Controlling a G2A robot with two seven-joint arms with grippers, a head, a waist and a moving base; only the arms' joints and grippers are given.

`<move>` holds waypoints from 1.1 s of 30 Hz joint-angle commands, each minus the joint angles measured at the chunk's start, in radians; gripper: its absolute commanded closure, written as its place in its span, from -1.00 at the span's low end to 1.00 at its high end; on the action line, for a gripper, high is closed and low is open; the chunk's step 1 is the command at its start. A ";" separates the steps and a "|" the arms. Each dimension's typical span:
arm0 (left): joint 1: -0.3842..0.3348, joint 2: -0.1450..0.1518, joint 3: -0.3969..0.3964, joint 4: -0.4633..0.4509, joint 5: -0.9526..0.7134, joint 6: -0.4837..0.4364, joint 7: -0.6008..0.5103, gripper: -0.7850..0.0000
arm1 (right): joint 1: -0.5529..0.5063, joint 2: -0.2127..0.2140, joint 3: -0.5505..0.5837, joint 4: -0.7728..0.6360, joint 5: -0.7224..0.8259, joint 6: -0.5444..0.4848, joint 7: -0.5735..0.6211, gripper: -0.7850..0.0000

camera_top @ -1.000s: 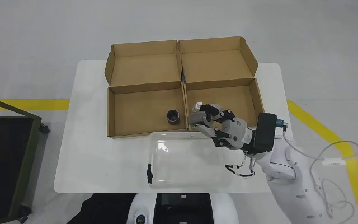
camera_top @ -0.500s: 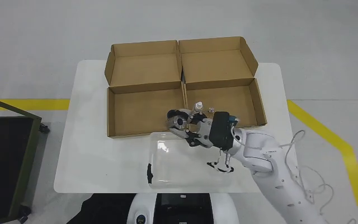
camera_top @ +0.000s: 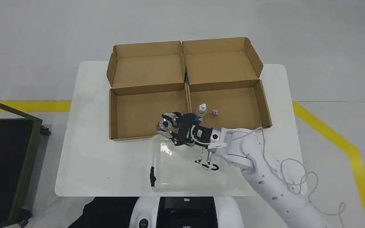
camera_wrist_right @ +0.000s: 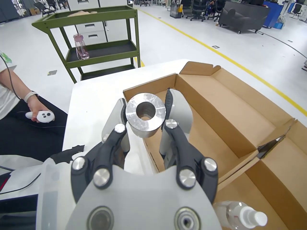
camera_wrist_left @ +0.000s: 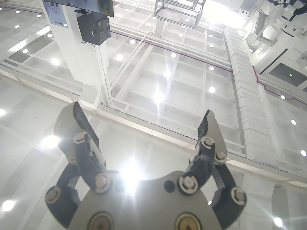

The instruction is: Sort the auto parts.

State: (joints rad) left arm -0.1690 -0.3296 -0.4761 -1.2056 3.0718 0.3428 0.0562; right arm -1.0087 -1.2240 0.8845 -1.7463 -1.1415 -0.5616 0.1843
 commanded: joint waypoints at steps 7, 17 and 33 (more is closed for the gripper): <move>0.000 0.000 0.000 0.000 0.000 0.000 0.000 -1.00 | 0.094 -0.039 -0.099 0.099 -0.076 0.097 0.039 1.00; 0.000 0.000 0.000 0.000 0.000 0.000 0.000 -1.00 | 0.200 -0.092 -0.197 0.221 -0.139 0.167 0.118 1.00; 0.000 0.000 0.000 0.000 0.000 0.000 0.000 -1.00 | 0.304 -0.168 -0.284 0.414 -0.131 0.161 0.200 1.00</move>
State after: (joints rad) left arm -0.1690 -0.3296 -0.4761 -1.2056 3.0718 0.3428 0.0562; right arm -0.7079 -1.3892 0.6035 -1.3381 -1.2726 -0.3979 0.3796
